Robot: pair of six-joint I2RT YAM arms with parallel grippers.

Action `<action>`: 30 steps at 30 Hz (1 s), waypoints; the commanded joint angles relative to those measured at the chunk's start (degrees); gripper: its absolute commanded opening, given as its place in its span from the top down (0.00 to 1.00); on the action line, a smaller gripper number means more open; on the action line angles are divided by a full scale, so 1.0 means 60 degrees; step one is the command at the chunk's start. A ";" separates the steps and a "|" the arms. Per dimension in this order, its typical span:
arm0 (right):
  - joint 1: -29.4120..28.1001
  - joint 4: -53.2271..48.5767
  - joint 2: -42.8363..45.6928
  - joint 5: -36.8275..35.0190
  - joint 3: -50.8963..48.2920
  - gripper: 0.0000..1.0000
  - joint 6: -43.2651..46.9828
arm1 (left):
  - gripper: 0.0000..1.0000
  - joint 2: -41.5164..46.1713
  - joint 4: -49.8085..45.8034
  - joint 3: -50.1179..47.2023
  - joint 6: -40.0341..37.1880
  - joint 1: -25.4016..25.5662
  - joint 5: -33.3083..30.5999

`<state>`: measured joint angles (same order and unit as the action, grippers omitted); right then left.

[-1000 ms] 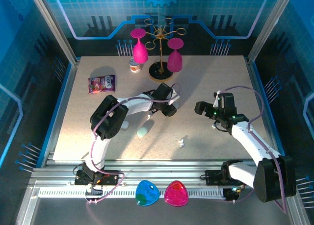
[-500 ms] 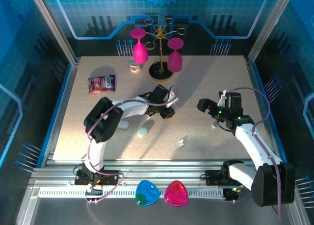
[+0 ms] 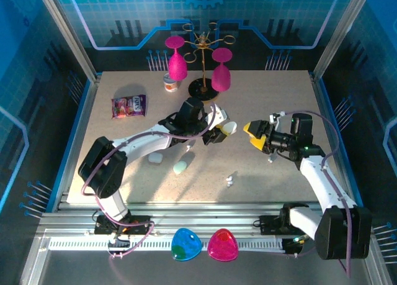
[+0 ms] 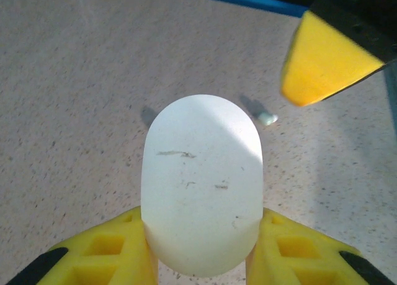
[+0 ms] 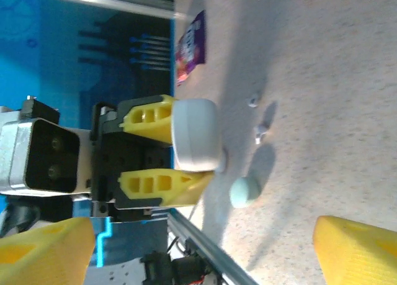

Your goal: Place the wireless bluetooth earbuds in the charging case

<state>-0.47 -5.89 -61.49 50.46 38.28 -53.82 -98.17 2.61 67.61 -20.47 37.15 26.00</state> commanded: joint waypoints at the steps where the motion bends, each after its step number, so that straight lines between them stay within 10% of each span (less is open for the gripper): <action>1: -0.0409 0.1215 -0.0210 0.0852 0.0225 0.14 -0.1132 | 0.68 0.0405 0.0160 -0.0123 -0.0544 0.0151 0.0822; 21: -0.0951 0.2513 -0.0814 0.0654 0.0154 0.82 -0.2076 | 0.64 0.0937 0.0208 -0.0393 -0.0752 0.0342 0.1075; 30: -0.0714 0.5639 -0.0344 0.0834 -0.0187 0.86 -0.4589 | 0.19 0.1227 0.5366 -0.1781 0.2412 0.0006 0.1443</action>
<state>-5.48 16.47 -65.63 54.46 38.13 -73.45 -92.55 18.48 59.29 -15.16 38.15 31.68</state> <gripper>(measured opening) 0.244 0.800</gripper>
